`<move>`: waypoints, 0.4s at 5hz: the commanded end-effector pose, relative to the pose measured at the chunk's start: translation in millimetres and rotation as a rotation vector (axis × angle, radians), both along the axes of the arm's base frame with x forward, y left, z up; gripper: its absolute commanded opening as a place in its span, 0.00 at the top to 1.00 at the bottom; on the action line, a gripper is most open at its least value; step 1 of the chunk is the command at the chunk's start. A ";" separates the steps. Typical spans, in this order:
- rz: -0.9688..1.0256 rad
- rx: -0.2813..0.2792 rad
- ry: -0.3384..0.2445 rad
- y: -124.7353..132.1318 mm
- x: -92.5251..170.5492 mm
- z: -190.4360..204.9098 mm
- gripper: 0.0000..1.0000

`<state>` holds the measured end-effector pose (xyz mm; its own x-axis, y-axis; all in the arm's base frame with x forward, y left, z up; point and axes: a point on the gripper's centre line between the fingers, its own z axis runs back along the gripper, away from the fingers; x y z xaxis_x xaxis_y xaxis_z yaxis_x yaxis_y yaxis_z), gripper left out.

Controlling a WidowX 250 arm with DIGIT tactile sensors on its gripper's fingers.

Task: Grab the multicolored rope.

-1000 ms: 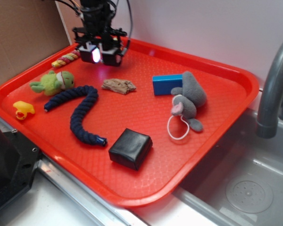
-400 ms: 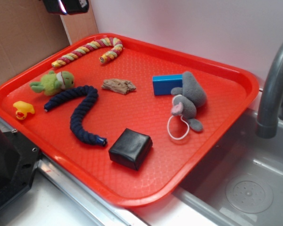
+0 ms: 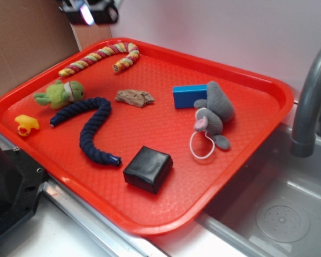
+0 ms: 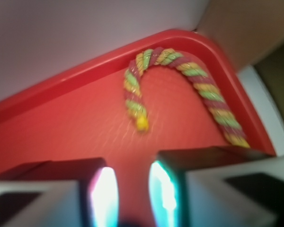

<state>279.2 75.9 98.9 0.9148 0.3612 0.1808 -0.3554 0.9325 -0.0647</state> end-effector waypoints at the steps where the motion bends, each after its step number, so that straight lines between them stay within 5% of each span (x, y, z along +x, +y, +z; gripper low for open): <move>1: 0.015 0.055 -0.048 7.4 38.5 -31.7 0.00; 2: 0.011 0.072 -0.020 9.9 48.4 -49.1 0.00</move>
